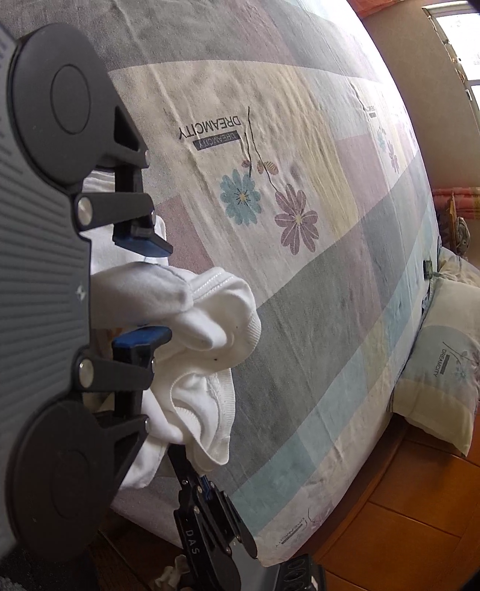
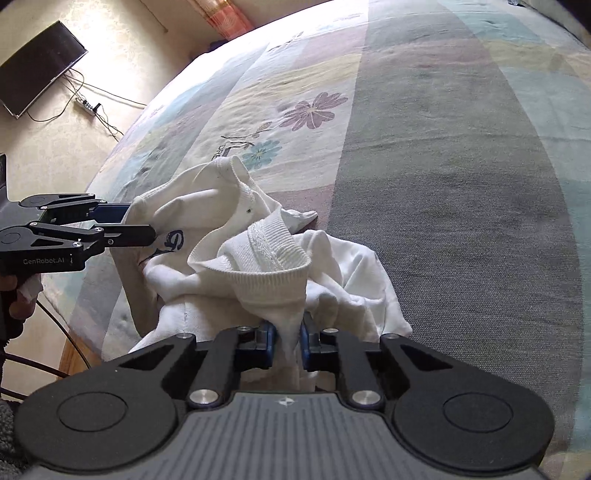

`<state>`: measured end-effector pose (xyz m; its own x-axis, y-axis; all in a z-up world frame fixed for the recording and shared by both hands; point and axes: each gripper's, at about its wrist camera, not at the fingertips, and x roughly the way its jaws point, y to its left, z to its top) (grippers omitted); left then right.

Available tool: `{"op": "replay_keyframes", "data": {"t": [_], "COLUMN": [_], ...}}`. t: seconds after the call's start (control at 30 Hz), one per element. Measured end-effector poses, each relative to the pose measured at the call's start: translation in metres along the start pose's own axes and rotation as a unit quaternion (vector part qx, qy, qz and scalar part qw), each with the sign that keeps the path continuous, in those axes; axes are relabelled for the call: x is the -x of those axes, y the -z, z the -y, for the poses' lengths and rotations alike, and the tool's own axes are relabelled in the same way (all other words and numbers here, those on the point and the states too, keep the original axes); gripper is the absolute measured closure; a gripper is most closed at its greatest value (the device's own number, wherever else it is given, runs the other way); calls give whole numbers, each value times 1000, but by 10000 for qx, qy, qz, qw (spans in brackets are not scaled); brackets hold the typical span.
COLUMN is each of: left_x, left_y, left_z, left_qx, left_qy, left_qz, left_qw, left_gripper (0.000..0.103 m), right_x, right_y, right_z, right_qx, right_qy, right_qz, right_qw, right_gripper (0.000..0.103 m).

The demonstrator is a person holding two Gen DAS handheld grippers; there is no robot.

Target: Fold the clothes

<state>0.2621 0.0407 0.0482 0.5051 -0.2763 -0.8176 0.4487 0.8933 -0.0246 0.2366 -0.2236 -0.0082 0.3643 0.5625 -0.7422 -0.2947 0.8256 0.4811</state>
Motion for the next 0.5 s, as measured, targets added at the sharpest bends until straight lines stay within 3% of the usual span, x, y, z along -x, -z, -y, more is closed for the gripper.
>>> {"op": "replay_keyframes", "data": {"t": [0.07, 0.13, 0.17, 0.3, 0.5], "left_x": [-3, -6, -6, 2, 13], "left_y": [-2, -3, -5, -15, -41], "left_z": [-1, -3, -1, 6, 6], "left_qx": [164, 389, 443, 378, 344], "left_qy": [-124, -203, -278, -708, -1324], "left_qz": [-71, -149, -147, -28, 207], "left_qw": [9998, 9989, 9985, 9968, 9904], "left_gripper": [66, 80, 81, 95, 96], "right_x": [1, 2, 0, 1, 20], "right_y": [-6, -11, -12, -14, -39], "right_z": [5, 10, 10, 8, 18], "right_qx": [94, 189, 243, 597, 988], "right_qy": [-202, -404, -457, -505, -241], "right_qz": [-24, -48, -71, -19, 351], "right_qw": [9997, 9990, 9986, 9969, 9942], "right_gripper": [87, 85, 84, 88, 90]}}
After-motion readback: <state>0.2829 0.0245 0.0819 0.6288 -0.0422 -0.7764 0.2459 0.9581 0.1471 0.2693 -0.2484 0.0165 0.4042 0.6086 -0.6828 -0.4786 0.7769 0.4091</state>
